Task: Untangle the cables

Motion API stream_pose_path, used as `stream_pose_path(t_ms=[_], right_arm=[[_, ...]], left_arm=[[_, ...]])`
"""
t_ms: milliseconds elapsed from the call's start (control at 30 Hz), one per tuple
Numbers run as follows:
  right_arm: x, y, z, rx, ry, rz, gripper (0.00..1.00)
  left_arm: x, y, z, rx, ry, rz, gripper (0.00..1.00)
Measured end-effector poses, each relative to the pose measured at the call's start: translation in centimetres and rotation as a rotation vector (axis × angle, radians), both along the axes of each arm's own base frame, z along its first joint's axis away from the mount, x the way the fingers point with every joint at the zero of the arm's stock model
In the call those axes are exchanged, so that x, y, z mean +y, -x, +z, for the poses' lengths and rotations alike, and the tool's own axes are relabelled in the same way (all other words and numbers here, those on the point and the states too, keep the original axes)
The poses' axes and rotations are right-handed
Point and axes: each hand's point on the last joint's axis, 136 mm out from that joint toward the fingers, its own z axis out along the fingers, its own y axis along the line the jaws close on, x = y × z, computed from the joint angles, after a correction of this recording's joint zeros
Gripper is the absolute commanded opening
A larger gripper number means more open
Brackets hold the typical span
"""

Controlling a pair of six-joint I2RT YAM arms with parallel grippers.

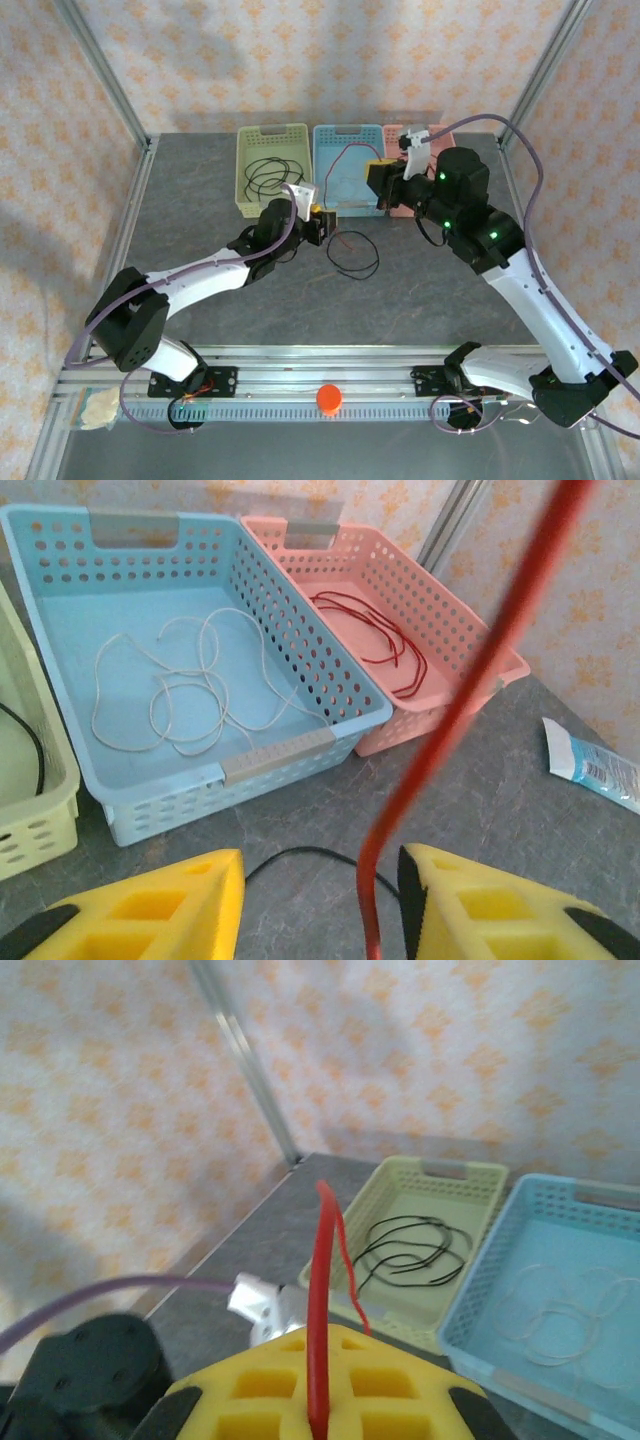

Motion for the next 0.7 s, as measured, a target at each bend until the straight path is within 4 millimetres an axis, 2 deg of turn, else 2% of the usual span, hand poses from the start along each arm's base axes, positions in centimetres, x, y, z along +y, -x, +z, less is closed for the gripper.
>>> stream_pose_path(t_ms=[100,233,367,500,700], right_arm=[[-1.7,-1.1,0.6,-0.007,0.007,-0.118,0.00],[-3.6,-3.0,1.2,-0.006,0.021,-0.276,0.00],[-4.9,-5.1,0.1,0.026,0.060,-0.396,0.00],[-5.7,-7.0,-1.8,0.065,0.106,-0.484,0.00],[-6.7,-8.7,-3.5,0.093,0.146,-0.564,0.00]], left_arm=[[0.0,0.5,-0.9,0.025,0.019,-0.003,0.62],[0.3,1.6,-1.5,0.055,0.042,-0.024,0.82],[0.2,2.7,0.5,0.037,0.096,-0.065,0.97],[-0.1,3.5,3.1,-0.003,0.142,-0.107,0.99],[-0.5,2.9,6.4,-0.048,0.171,-0.111,0.98]])
